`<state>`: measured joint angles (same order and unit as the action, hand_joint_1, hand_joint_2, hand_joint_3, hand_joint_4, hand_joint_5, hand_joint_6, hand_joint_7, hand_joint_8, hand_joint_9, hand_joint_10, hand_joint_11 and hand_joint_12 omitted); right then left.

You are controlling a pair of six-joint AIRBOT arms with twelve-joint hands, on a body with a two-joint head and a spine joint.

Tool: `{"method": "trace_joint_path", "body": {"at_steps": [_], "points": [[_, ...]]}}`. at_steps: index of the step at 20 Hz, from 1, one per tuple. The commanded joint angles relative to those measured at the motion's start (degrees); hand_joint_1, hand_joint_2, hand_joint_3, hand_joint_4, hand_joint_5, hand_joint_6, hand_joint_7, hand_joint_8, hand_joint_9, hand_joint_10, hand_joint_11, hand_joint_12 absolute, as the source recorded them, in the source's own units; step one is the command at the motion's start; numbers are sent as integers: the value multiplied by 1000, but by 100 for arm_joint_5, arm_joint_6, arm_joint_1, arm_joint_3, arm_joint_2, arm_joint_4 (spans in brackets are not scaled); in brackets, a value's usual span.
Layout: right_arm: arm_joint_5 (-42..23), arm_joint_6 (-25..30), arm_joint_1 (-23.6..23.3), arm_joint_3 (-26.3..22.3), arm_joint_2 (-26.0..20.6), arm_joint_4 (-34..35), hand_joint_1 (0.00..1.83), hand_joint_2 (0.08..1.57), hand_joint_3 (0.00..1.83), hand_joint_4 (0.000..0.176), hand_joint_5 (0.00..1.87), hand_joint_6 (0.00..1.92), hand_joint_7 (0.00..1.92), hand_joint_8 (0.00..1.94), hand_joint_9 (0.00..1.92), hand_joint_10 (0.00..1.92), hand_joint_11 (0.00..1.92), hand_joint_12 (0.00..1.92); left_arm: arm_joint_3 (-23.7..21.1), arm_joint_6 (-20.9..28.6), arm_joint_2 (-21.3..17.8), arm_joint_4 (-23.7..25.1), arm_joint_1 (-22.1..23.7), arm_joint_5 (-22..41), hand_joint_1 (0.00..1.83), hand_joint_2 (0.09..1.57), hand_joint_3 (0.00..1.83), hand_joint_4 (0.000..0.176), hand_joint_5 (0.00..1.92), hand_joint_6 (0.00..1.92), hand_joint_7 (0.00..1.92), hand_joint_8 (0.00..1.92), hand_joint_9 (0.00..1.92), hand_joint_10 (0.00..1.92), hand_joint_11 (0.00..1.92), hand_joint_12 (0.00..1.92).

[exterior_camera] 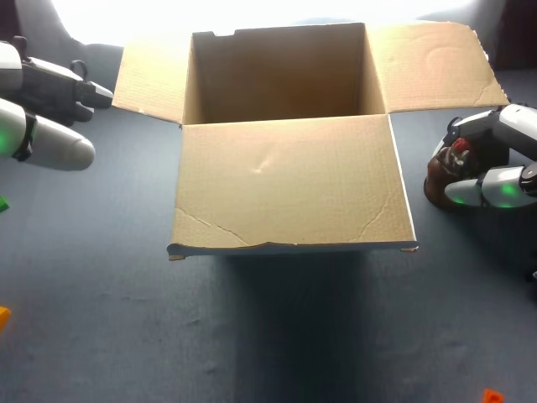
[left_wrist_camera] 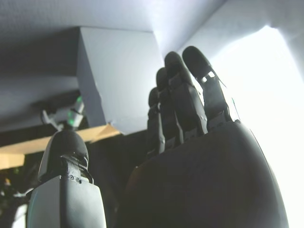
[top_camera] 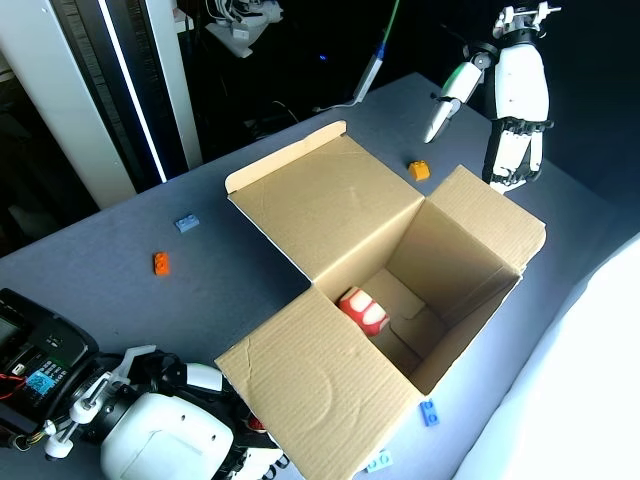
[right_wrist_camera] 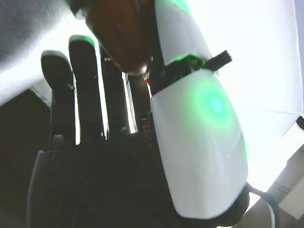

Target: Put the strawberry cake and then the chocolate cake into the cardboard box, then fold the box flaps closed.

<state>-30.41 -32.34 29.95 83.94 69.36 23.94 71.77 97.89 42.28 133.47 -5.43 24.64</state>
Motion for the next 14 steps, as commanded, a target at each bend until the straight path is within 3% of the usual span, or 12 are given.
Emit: {"method": "trace_joint_path", "body": {"at_steps": [1,8,14], "points": [[-587,36,-93,19,-141,1,1213,1197,0,0,858,1014,827,1465,595,1565,368,1921,28,203,-50,-137,3,-337,397,1089,0,33,258,6,382,4,434,5,42,1080],[-134,-87,-486,-649,-1025,-113,1219,1190,0,0,867,993,843,1441,585,1583,365,1921,-6,1069,-51,-12,-49,-328,414,1089,0,31,251,1,388,3,445,6,47,1088],[8,-96,-576,-1324,-2087,-93,1212,1197,2,0,852,1018,828,1454,557,1553,349,1921,-13,1144,-52,-203,10,-172,390,1092,0,34,255,2,394,3,448,4,53,1081]]}}
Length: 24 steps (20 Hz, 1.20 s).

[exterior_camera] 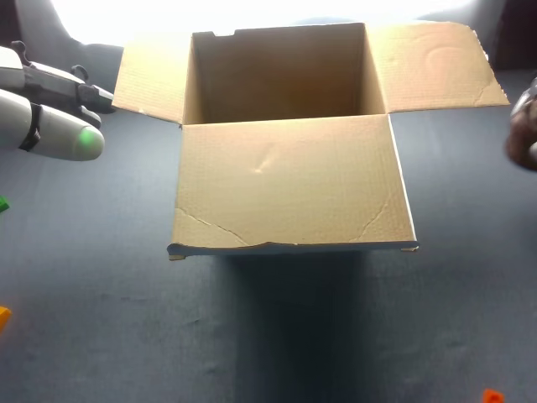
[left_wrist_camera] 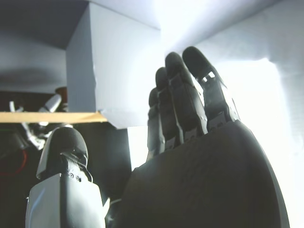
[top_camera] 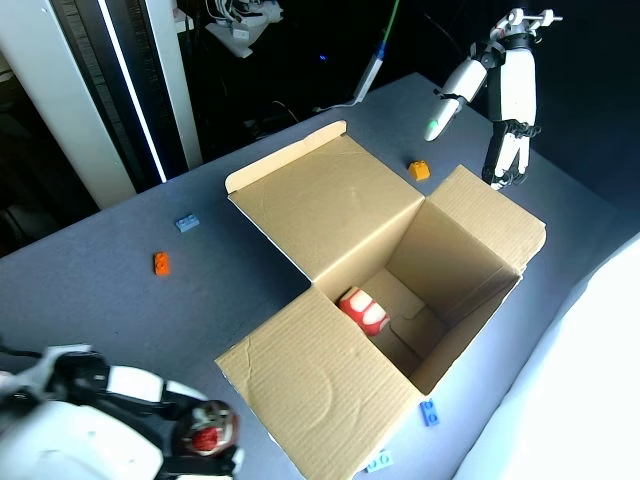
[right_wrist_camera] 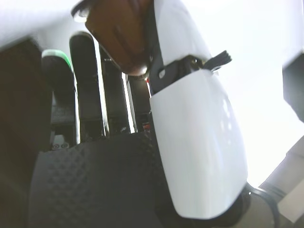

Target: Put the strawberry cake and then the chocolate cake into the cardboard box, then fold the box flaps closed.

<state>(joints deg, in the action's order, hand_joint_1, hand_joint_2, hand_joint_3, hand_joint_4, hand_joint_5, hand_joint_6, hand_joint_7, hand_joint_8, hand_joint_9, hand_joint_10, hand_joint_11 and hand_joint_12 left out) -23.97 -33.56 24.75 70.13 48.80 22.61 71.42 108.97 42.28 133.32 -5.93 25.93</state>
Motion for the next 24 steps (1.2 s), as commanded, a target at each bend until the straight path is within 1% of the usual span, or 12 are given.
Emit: {"method": "trace_joint_path", "body": {"at_steps": [1,4,6,7,9,11,14,16,19,20,23,24], "points": [[-618,27,-67,-15,-183,65,1217,1198,1,0,852,1007,826,1470,554,1584,360,1921,15,36,-51,-242,80,-237,387,1091,0,35,254,1,399,4,453,6,56,1079],[-613,27,-147,-188,-518,65,1213,1200,1,0,843,1028,829,1460,570,1559,366,1921,27,60,-48,-387,80,-16,400,1091,0,33,262,2,401,2,458,4,73,1052],[-611,11,-347,-345,-774,65,1210,1201,0,0,839,1040,827,1457,568,1571,387,1921,16,60,-49,-386,88,-21,385,1087,0,30,278,7,408,3,468,7,85,1053],[-603,7,-526,-419,-882,63,1203,1208,3,0,810,1085,823,1461,564,1571,378,1921,23,74,-50,-386,105,-48,393,1086,0,31,277,6,404,1,465,5,82,1052],[-420,-17,-886,-472,-965,57,1212,1202,0,0,828,1048,836,1452,581,1554,381,1921,44,178,-50,-384,120,-49,375,1094,2,27,251,0,389,0,451,0,71,1047],[-177,-26,-1294,-476,-974,-78,1210,1202,0,0,832,1045,834,1451,596,1540,381,1921,44,301,-50,-377,118,-49,387,1090,0,31,237,0,390,2,454,3,72,1048],[-58,-23,-1701,-491,-877,-371,1209,1198,0,0,842,1041,840,1434,603,1514,364,1921,68,303,-48,-377,156,-51,397,1081,0,32,245,1,400,2,472,4,107,1018],[22,-32,-1900,-487,-735,-393,1216,1190,0,0,850,1019,863,1407,621,1495,358,1921,70,303,-36,-382,208,-79,369,1091,0,27,234,0,392,1,461,1,86,1044],[259,-150,-2153,-488,-435,-398,1221,1177,0,0,887,968,874,1382,626,1492,368,1921,57,303,-33,-552,223,-249,390,1090,0,33,243,4,399,4,467,3,89,1047],[326,-171,-2223,-490,-317,-397,1216,1181,1,0,880,987,861,1400,614,1512,366,1921,48,302,-33,-558,217,-306,398,1087,0,36,242,3,402,4,470,4,94,1043],[360,-278,-2361,-495,-39,-404,1211,1183,0,0,868,1010,865,1382,625,1506,354,1921,35,302,-27,-542,217,-482,388,1093,1,31,260,7,409,4,474,3,113,1009],[360,-278,-2419,-495,66,-455,1207,1189,2,0,843,1047,865,1382,621,1503,358,1921,36,302,-27,-543,215,-495,374,1100,4,25,268,9,413,5,477,4,119,1008]]}}
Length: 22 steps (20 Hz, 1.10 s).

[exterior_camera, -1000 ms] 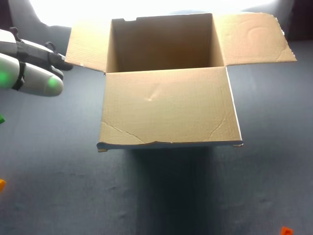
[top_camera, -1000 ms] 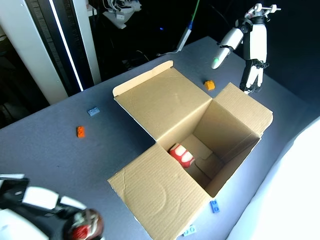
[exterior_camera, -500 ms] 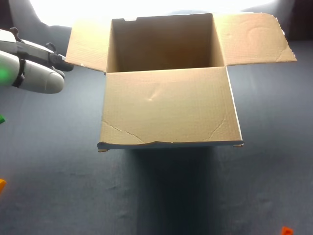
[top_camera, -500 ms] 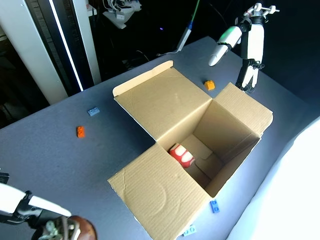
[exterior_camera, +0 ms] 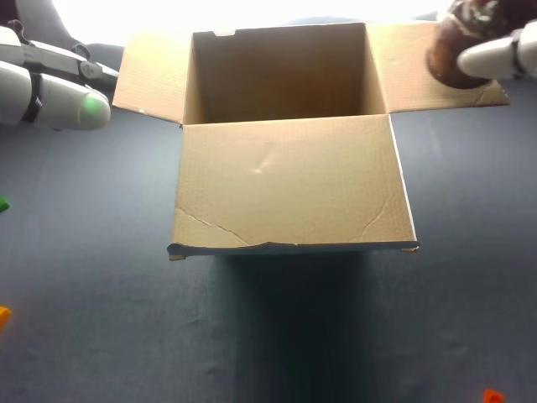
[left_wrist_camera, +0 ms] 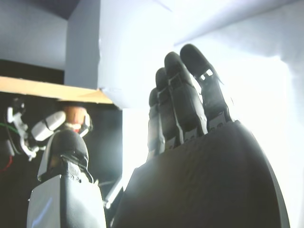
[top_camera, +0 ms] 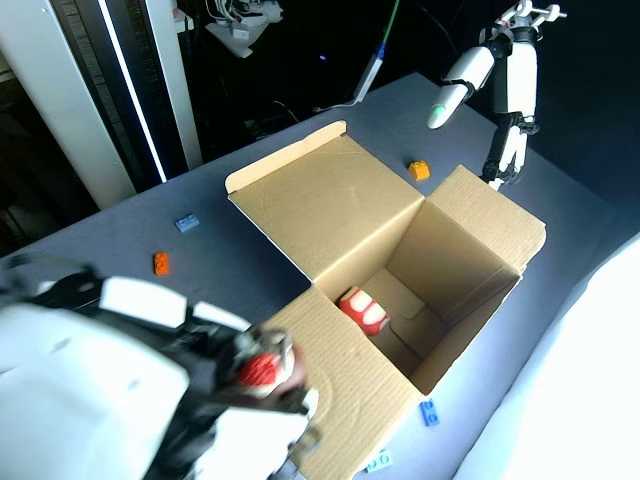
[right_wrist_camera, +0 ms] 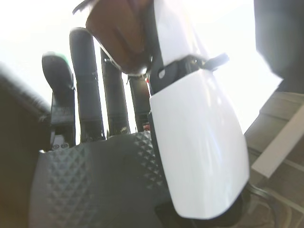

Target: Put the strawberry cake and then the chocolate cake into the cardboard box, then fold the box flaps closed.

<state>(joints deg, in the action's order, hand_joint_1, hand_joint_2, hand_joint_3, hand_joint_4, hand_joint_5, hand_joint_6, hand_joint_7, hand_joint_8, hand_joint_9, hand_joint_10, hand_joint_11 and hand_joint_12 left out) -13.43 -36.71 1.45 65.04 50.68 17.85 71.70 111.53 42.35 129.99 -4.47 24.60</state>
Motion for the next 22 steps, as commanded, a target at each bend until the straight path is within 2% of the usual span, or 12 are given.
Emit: {"method": "trace_joint_path", "body": {"at_steps": [1,5,7,9,12,16,22], "points": [[-693,37,-132,15,-13,-42,1205,1190,2,0,838,1058,862,1383,611,1505,353,1921,10,81,-34,-215,42,-359,364,1104,5,22,270,9,411,3,475,3,116,1004],[-559,3,-372,82,372,-250,1207,1197,0,0,848,1035,832,1442,565,1573,338,1921,6,194,-26,-215,-68,-303,377,1114,5,25,269,4,406,3,472,3,114,1007],[-500,-27,-458,241,623,-262,1194,1206,2,0,818,1095,819,1444,555,1553,347,1921,-19,279,-20,-215,-113,-302,391,1114,4,23,277,6,403,1,460,0,103,1003],[-485,-38,-518,450,888,-361,1184,1213,3,0,794,1147,819,1435,576,1510,349,1921,-32,334,-4,-215,-143,-303,374,1115,4,28,261,0,398,0,465,3,106,1002],[-475,-33,-539,665,1172,-670,1203,1185,0,0,871,1027,860,1371,621,1516,373,1921,-32,335,14,-215,-144,-305,395,1106,0,30,269,4,397,0,464,1,101,998],[-465,-24,-503,944,1515,-844,1191,1198,1,0,806,1145,862,1354,642,1423,350,1917,-32,336,15,-214,-144,-334,363,1112,0,27,261,4,393,2,458,2,93,1031],[-459,-8,-436,1139,1786,-1050,1206,1186,0,0,875,1014,845,1409,618,1525,365,1921,-41,336,32,-216,-144,-333,371,1114,0,28,257,4,391,3,458,1,92,1040]]}}
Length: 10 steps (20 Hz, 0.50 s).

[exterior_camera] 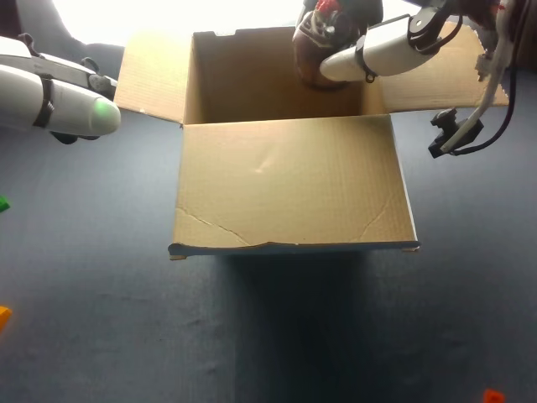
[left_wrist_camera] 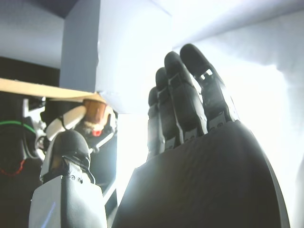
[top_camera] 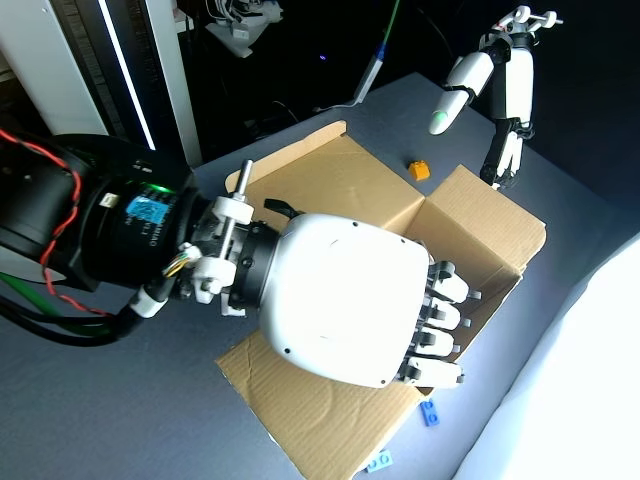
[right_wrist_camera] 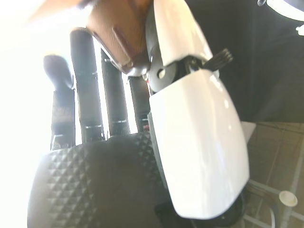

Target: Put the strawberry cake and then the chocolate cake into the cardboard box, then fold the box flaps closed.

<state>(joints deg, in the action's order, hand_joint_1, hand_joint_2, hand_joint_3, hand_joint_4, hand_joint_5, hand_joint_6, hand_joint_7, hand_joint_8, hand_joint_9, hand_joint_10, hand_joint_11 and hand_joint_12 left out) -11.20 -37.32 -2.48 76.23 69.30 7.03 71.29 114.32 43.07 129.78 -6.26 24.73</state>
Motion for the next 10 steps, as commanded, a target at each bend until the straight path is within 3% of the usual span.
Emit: {"method": "trace_joint_path", "body": {"at_steps": [1,7,9,10], "points": [[-682,54,-14,28,-60,34,1199,1188,0,0,865,1044,845,1392,614,1509,348,1921,2,70,-40,-195,35,-346,340,1118,2,29,247,1,387,1,449,0,82,1040],[-694,53,178,81,29,-54,1202,1183,0,0,872,1030,856,1381,598,1496,348,1921,1,164,-34,-195,35,-346,365,1112,0,31,266,6,402,4,457,3,89,1042],[-714,49,200,110,70,-64,1164,1224,8,0,775,1207,790,1447,553,1534,360,1921,-6,191,-34,-195,35,-347,358,1115,0,26,278,8,405,3,462,4,96,1050],[-727,49,207,110,79,-78,1164,1224,8,0,775,1207,790,1447,553,1534,360,1921,-7,198,-34,-195,35,-347,358,1115,0,26,278,8,405,3,462,4,96,1050]]}}
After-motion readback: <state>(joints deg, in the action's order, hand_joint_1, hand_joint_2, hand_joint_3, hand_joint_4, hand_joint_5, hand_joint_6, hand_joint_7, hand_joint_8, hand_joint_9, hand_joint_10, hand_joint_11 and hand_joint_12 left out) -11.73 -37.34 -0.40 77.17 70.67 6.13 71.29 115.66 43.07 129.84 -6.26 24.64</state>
